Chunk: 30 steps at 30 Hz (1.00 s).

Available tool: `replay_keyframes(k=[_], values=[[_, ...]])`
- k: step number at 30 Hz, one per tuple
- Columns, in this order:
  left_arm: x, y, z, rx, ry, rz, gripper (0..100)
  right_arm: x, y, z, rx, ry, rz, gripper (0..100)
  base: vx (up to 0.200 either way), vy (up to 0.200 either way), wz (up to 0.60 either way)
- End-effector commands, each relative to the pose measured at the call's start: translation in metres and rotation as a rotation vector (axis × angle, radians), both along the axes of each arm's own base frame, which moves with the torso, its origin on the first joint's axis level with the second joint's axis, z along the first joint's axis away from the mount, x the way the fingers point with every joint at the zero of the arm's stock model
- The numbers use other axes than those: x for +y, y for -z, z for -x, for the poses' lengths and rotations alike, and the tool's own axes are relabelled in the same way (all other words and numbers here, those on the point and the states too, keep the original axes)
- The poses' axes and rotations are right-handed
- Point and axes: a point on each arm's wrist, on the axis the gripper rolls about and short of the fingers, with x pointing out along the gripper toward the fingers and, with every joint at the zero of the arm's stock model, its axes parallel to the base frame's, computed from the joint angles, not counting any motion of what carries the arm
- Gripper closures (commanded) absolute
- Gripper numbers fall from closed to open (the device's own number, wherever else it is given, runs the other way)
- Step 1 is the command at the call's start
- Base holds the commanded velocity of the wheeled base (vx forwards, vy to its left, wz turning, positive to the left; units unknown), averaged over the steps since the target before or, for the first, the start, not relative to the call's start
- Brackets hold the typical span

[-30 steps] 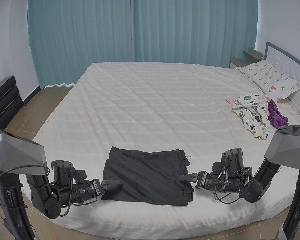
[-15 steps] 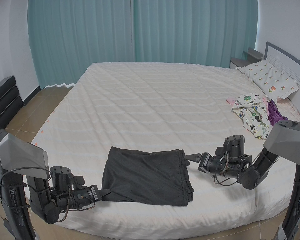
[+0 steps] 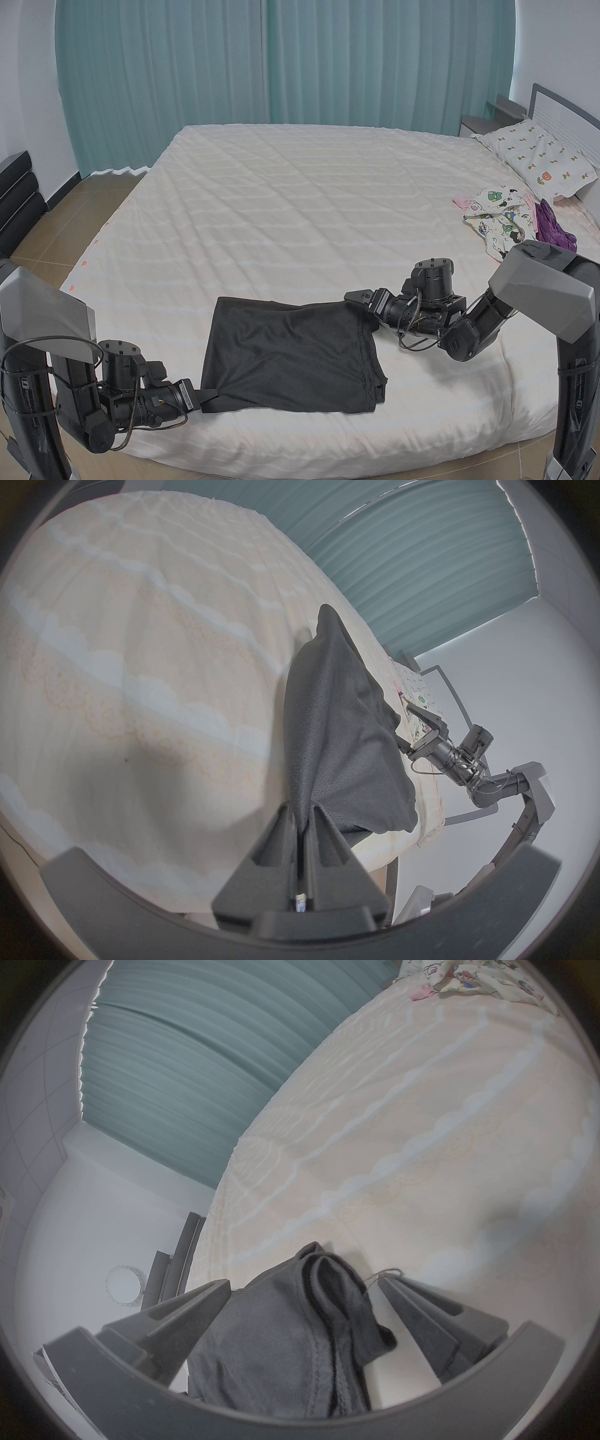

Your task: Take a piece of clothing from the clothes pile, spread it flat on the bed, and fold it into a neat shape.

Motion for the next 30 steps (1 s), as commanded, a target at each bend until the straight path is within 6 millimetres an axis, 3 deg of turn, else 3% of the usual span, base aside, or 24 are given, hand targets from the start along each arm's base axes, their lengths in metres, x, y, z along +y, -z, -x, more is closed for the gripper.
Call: replay_keyframes(k=[1,2,3,26,27,28,29,30], values=[[0.000,0.002,0.002,0.015,0.000,-0.002,100,0.010,0.016,-0.008,0.003,-0.016,0.012,0,0.000,0.000,0.00],[0.000,0.002,0.002,0.016,0.000,-0.003,100,0.011,0.018,-0.010,0.002,-0.015,0.011,0,0.000,0.000,0.00],[0.000,0.002,0.002,0.016,0.000,-0.003,100,0.011,0.018,-0.011,0.002,-0.015,0.011,100,0.000,0.000,0.00],[0.000,0.003,0.002,0.028,-0.007,0.006,100,0.005,0.013,-0.028,-0.094,0.068,-0.013,100,0.000,0.000,0.00],[0.000,0.003,0.002,0.029,-0.008,0.007,100,0.005,0.012,-0.028,-0.097,0.068,-0.014,0,0.000,0.000,0.00],[0.000,0.003,0.002,0.029,-0.008,0.007,100,0.005,0.012,-0.028,-0.097,0.066,-0.015,0,0.000,0.000,0.00],[0.000,0.003,0.002,0.029,-0.008,0.007,0,0.005,0.013,-0.028,-0.095,0.066,-0.014,0,0.000,0.000,0.00],[0.000,0.003,0.002,0.029,-0.006,0.007,0,0.005,0.013,-0.028,-0.095,0.065,-0.014,0,0.000,0.000,0.00]])
